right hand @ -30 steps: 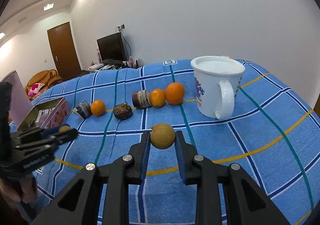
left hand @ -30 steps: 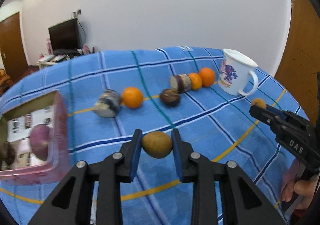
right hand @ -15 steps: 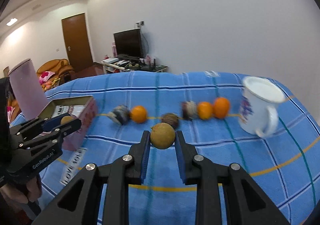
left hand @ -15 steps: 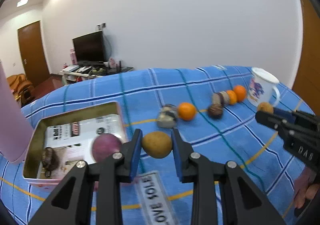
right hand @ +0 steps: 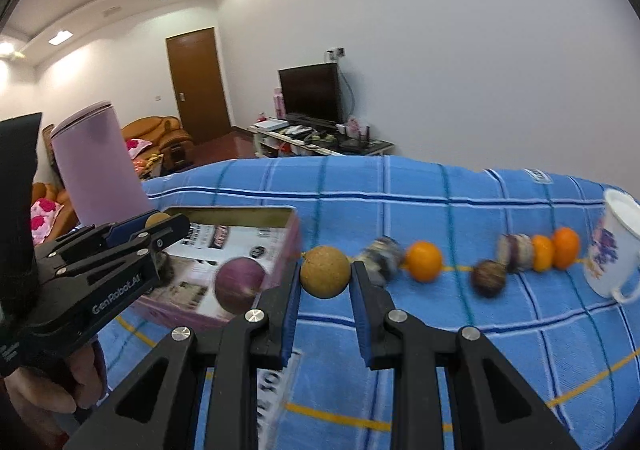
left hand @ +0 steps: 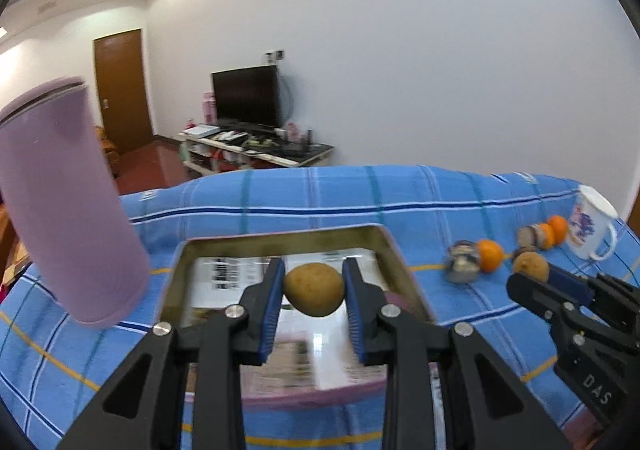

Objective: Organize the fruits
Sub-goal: 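Carry both small yellow-brown fruits over the tin and release them inside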

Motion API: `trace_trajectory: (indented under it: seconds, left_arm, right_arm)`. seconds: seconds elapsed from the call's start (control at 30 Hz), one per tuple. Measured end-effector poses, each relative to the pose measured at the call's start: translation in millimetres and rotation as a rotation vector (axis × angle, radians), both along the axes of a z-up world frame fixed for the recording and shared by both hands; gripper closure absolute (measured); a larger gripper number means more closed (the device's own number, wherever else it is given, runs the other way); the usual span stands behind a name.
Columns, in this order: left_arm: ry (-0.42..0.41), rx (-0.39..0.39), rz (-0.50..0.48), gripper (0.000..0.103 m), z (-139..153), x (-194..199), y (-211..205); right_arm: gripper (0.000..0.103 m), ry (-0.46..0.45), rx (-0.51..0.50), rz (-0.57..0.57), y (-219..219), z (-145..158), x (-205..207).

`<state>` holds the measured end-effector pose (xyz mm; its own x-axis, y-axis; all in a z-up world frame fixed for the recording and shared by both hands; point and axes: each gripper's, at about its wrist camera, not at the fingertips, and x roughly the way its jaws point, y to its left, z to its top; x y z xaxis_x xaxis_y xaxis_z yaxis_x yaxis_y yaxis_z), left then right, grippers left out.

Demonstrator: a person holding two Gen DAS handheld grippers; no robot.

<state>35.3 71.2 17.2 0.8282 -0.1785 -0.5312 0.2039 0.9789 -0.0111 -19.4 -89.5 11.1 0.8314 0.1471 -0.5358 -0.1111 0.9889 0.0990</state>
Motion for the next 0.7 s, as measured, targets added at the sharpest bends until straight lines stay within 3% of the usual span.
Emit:
trace_trajectory:
  seconds: [0.27,0.43,0.7]
  left_arm:
    - [0.018,-0.038,0.131,0.072,-2.3,19.2,49.6]
    - [0.012,0.02,0.183,0.072,-8.1,26.4,51.1]
    - [0.05,0.088,0.211,0.072,-23.7,42.6,45.3]
  right_arm:
    - [0.076,-0.014,0.022,0.042,34.5,2.9,26.8]
    - [0.076,0.007,0.067,0.059,56.9,0.4,52.4]
    - [0.076,0.052,0.055,0.076,91.0,-21.6,81.4]
